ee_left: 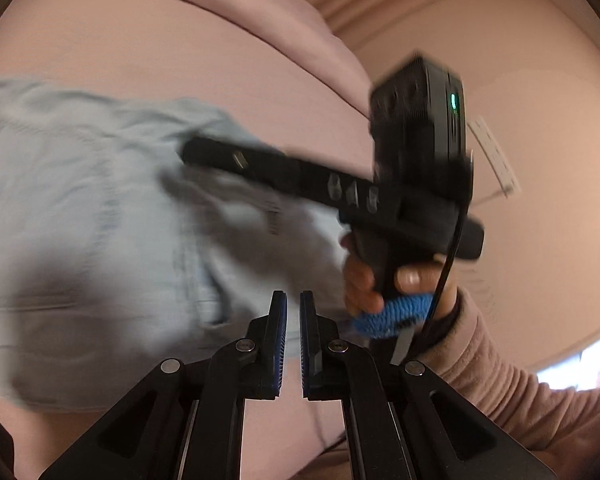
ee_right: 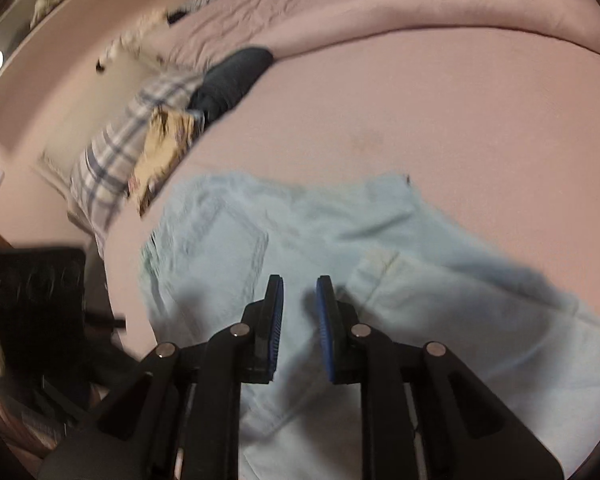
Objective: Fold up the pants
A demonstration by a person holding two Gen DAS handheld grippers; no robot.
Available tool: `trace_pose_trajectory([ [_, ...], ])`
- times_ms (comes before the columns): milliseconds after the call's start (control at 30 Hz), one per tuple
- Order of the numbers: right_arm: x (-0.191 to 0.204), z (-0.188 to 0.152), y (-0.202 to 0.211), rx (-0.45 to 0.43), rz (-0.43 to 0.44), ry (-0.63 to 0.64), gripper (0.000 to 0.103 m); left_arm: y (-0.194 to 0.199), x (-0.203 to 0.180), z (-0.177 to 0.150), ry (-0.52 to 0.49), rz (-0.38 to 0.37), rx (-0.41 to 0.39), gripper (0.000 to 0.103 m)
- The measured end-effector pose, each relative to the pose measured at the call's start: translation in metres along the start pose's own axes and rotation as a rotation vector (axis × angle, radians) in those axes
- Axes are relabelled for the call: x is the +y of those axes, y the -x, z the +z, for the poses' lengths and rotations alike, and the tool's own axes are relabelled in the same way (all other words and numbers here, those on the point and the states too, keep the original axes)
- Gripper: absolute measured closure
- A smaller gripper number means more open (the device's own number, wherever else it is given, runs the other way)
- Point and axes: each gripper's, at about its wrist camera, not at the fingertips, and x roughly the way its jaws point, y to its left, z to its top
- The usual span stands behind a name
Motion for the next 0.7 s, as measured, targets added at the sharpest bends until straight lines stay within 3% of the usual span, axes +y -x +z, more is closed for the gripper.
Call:
trace_pose_trajectory([
  [67, 0.001, 0.005, 0.015, -0.045, 0.012, -0.014, 0.085, -0.014, -0.008, 0.0, -0.025, 0.003, 0.028, 0.103],
  [133, 0.008, 0.006, 0.032, -0.064, -0.054, 0.035, 0.085, -0.029, -0.008, 0.0, -0.032, 0.046, 0.052, 0.103],
  [167, 0.011, 0.005, 0.034, -0.049, -0.1, 0.06, 0.085, -0.035, -0.006, -0.001, -0.025, 0.073, 0.065, 0.103],
  [267, 0.016, -0.01, 0.031, 0.083, -0.352, 0.208, 0.086, -0.038, 0.001, -0.006, -0.021, 0.188, 0.07, 0.103],
  [300, 0.017, -0.016, 0.026, 0.122, -0.364, 0.229, 0.087, -0.033, 0.005, -0.008, -0.011, 0.224, 0.057, 0.103],
  [367, 0.022, -0.027, 0.01, 0.19, -0.35, 0.275, 0.088, -0.017, 0.012, -0.01, 0.023, 0.289, 0.015, 0.103],
  [433, 0.029, -0.032, -0.004, 0.205, -0.332, 0.311, 0.088, -0.005, 0.02, -0.013, 0.057, 0.309, -0.015, 0.103],
  [633, 0.048, -0.02, -0.027, 0.162, -0.233, 0.313, 0.093, 0.012, 0.018, -0.022, 0.079, 0.371, -0.042, 0.101],
  [700, 0.045, -0.01, -0.013, 0.119, -0.211, 0.279, 0.093, 0.015, 0.016, -0.026, 0.099, 0.333, -0.047, 0.101],
])
